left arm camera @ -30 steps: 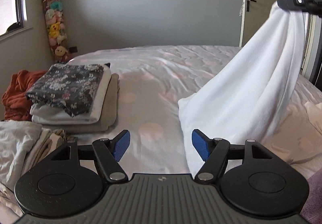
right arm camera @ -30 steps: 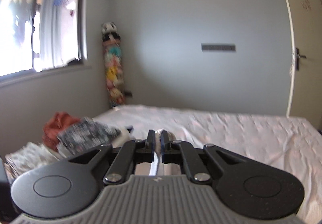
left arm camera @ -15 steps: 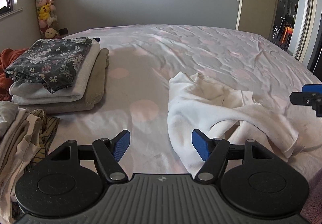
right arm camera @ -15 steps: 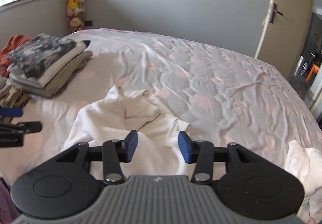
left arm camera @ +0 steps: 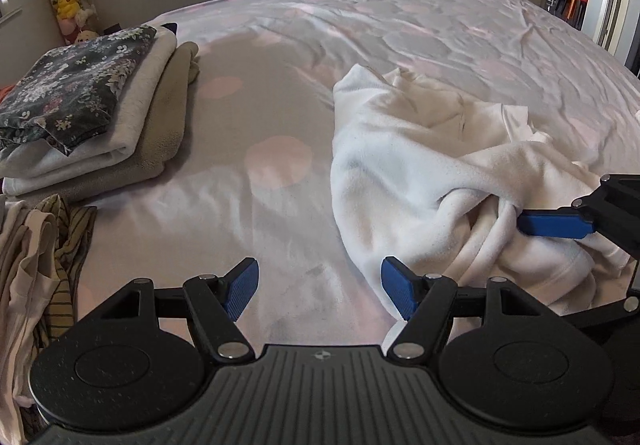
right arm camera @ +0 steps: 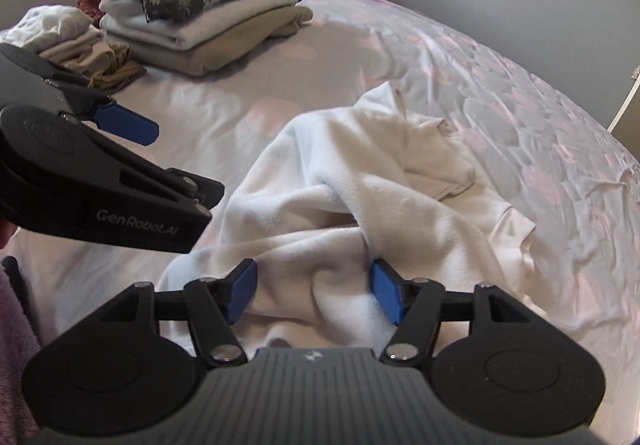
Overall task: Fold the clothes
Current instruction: 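Lower the shirt onto the bed and regrip its edge with the right tool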
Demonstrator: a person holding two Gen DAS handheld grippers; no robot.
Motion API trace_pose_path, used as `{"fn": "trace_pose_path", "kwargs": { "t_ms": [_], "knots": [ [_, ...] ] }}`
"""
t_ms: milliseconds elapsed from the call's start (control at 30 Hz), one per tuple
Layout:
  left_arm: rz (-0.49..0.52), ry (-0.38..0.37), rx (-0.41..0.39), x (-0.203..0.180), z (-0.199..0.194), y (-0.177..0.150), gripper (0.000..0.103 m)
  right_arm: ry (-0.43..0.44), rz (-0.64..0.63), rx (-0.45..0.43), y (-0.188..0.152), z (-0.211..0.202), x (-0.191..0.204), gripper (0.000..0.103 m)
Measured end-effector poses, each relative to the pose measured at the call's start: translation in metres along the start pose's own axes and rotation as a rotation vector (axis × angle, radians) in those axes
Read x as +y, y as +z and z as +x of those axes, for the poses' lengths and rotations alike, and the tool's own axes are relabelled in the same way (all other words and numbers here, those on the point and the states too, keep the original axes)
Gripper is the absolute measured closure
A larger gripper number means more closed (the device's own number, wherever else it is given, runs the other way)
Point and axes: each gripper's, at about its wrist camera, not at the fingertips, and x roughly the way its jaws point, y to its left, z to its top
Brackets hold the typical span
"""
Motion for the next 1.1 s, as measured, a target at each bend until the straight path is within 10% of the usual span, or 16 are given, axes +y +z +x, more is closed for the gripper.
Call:
{"fn": "trace_pose_path", "kwargs": {
  "t_ms": [267, 333, 433, 1100],
  "knots": [
    [-0.023, -0.017, 0.042, 0.003, 0.014, -0.002, 0.036, -0.013, -0.050, 0.047, -0.002, 0.027, 0.004, 0.041],
    [-0.038, -0.011, 0.037, 0.006, 0.014, -0.002, 0.036, -0.009, -0.057, 0.048, -0.002, 0.027, 0.004, 0.069],
    [-0.074, 0.013, -0.008, 0.012, 0.006, -0.001, 0.036, 0.001, -0.059, 0.038, -0.003, 0.020, 0.003, 0.085],
    [-0.230, 0.097, -0.192, 0.041, -0.031, 0.002, 0.036, -0.016, 0.000, -0.524, 0.074, -0.173, -0.019, 0.092]
  ]
}}
